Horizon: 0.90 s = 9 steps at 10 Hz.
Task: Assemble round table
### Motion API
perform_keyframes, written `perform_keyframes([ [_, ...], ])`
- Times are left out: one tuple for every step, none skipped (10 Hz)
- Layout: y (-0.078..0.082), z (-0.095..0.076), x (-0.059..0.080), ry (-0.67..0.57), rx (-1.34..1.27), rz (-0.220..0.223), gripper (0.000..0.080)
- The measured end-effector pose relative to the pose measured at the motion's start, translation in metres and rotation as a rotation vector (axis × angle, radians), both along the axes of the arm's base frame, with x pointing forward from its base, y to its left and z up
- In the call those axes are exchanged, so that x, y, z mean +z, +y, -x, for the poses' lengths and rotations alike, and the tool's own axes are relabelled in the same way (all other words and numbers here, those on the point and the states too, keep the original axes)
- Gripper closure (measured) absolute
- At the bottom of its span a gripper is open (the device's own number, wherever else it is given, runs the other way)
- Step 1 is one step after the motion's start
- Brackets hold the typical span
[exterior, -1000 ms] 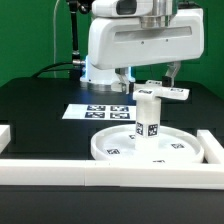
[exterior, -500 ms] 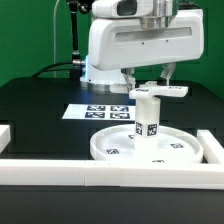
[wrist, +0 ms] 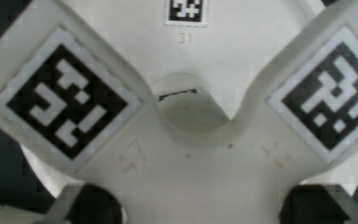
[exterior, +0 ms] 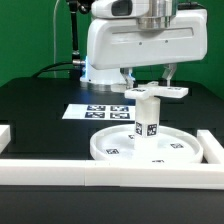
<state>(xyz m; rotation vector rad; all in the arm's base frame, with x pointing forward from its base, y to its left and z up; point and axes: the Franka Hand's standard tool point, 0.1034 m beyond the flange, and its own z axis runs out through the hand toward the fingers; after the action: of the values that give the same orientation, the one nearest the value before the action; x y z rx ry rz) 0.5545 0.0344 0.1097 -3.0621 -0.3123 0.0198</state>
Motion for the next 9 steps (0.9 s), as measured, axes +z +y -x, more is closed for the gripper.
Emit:
perform_keyframes([
  [-0.0003,-0.0003,-0.0004,0.003,-0.137,-0.018,0.0357],
  [-0.0008,-0.0011,-0.0005,0.006,-0.268,-0.039,0.0357],
  [-0.0008,-0.0011,-0.0006,0.014,-0.362,-0.050,0.0357],
  [-0.0005,-0.0018,-0.0007,0.021,-0.509,-0.059,0.0357],
  [0.0003,-0.0018,-0.0010,0.029,-0.641,-0.064,0.0357],
  [0.0016,-0.0015,-0.0011,0.039,-0.774,-0.073,0.0357],
  [0.0017,-0.0022,-0.0012,0.042,-0.875,-0.078,0.0357],
  [0.0021,-0.0036,-0.0012,0.037,-0.961,-0.083,0.0357],
  [0.0028,-0.0058,-0.0008,0.027,-1.037,-0.087,0.0357],
])
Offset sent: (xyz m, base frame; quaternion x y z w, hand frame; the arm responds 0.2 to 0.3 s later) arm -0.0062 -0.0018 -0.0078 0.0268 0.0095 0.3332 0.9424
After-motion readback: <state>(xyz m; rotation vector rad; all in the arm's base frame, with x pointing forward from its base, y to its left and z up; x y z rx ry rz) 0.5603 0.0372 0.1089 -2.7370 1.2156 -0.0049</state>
